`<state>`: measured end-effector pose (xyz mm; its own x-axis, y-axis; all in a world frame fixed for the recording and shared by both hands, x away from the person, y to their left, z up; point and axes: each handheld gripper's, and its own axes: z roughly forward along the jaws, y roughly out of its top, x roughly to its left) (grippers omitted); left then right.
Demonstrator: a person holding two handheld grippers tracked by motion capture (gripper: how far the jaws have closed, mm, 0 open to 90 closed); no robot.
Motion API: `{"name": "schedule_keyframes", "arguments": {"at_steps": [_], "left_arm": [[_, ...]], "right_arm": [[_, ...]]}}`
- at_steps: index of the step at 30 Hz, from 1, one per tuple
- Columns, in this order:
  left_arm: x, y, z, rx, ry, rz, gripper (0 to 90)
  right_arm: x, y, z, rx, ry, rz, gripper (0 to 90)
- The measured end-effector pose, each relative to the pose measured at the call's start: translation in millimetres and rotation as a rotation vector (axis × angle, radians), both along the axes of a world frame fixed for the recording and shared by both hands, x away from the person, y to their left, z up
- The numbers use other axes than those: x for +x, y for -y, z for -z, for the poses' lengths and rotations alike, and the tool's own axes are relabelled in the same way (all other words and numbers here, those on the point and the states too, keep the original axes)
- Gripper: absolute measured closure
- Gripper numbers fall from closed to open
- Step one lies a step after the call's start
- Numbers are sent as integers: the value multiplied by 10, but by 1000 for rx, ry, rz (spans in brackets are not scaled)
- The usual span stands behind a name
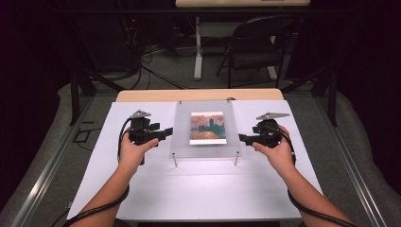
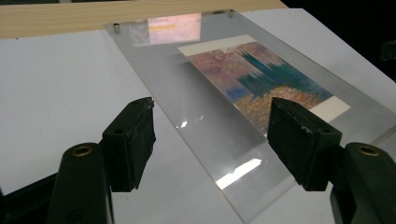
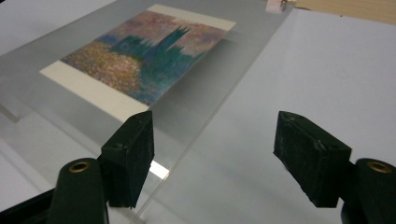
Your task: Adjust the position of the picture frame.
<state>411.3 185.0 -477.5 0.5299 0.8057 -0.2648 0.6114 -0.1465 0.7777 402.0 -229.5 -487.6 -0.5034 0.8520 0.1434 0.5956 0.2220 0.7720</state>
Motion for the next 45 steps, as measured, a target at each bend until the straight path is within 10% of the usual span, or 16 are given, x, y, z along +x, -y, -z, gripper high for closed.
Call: {"name": "schedule_keyframes", "arguments": {"at_steps": [26,45], "left_arm": [[592,108,-204,97,15,-18,330],[896,460,170,78,-85,-51,331]], "right_arm": [[605,-117,-169,-18,30,14,295],[926,-312,102,11,-55,38,303]]}}
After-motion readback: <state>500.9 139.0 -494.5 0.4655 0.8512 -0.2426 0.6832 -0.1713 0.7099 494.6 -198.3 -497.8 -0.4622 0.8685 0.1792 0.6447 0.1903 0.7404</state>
